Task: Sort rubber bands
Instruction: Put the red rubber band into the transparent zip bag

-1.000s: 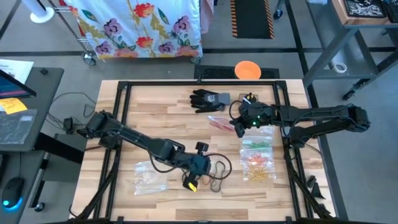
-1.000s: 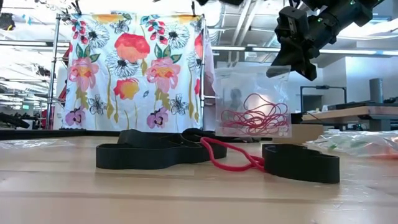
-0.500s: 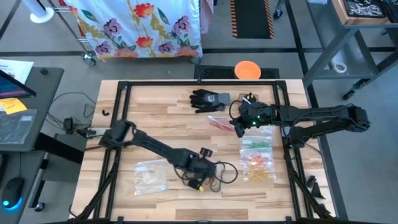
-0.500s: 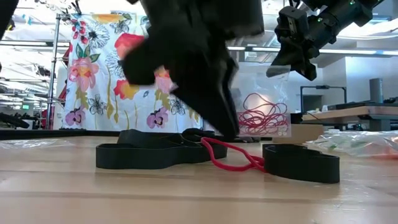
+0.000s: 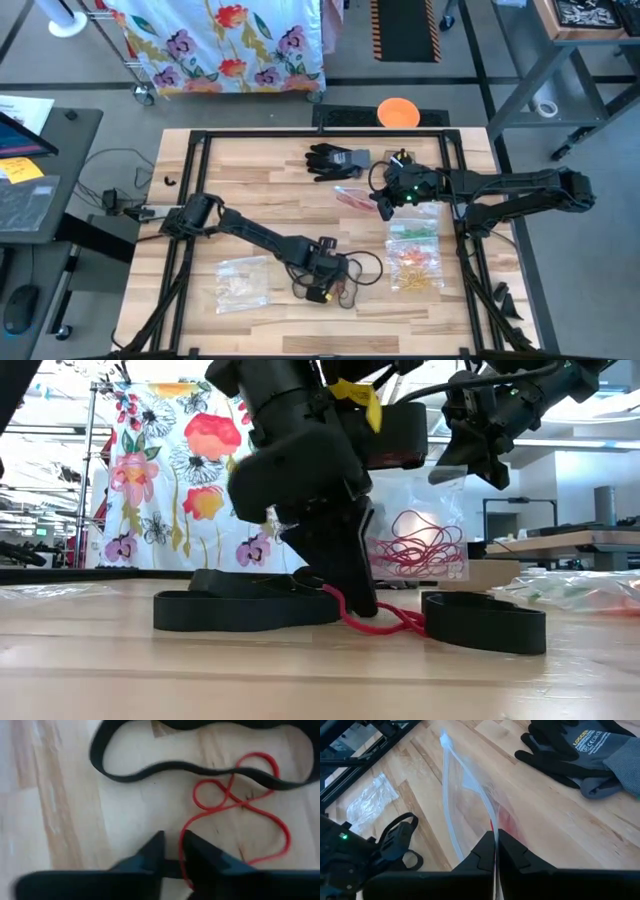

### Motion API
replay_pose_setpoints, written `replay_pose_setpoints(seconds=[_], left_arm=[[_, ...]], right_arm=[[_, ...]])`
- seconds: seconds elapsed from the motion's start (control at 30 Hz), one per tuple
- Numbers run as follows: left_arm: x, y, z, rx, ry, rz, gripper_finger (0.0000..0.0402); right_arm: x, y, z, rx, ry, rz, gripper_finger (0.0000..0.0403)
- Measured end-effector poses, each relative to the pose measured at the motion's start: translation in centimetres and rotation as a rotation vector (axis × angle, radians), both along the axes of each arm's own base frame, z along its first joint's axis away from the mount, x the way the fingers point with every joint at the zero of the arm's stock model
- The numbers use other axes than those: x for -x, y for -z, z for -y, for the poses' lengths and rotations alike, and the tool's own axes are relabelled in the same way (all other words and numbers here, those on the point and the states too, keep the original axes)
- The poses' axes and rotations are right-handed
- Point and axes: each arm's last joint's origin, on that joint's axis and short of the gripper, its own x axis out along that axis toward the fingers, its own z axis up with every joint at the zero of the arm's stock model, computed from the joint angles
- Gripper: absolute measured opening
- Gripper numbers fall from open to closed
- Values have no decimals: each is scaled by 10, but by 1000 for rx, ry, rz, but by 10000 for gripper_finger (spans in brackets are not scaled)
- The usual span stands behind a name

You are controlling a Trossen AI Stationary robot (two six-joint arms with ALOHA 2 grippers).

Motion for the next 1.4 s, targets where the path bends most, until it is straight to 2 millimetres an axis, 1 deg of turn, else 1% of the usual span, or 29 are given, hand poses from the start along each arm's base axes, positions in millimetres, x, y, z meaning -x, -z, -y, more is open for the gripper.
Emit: replay_pose_setpoints(seconds=[0.07, 0.1, 0.2, 0.3, 0.5, 0.67, 0.9, 1.0, 1.07, 1.17, 1.27, 1.37, 1.4], left_arm=[[1, -2, 1, -13, 8, -12, 25], [0, -3, 1, -25, 9, -12, 13], [-1, -9, 1, -61, 41, -10, 7], [-9, -22, 3, -96, 70, 49, 3], [-28, -65, 4, -270, 90, 202, 2], [-39, -110, 3, -414, 40, 321, 1], [-37, -157, -5, -615, -72, 357, 1], [-32, -173, -7, -642, -72, 332, 1], [-29, -186, -10, -620, -89, 347, 0], [-15, -214, -25, -503, -90, 375, 0], [1, -241, -51, -364, -129, 422, 0], [7, -256, -76, -276, -170, 481, 0], [7, -256, -84, -257, -174, 487, 0]], right_arm=[[0, 0, 0, 0, 0, 0, 11], [0, 0, 0, 0, 1, 0, 11], [0, 0, 0, 0, 1, 0, 11], [0, 0, 0, 0, 1, 0, 11], [0, 0, 0, 0, 1, 0, 11], [0, 0, 0, -3, 2, 0, 11], [0, 1, 0, -3, 2, -7, 11], [1, 1, 0, -4, 2, -8, 11], [0, 1, 0, -3, 1, -8, 11], [0, 1, 0, -3, 1, -7, 11], [0, 1, 0, -3, 1, -7, 11], [0, 0, 0, -3, 1, -5, 11], [0, 0, 0, -3, 1, -4, 11]])
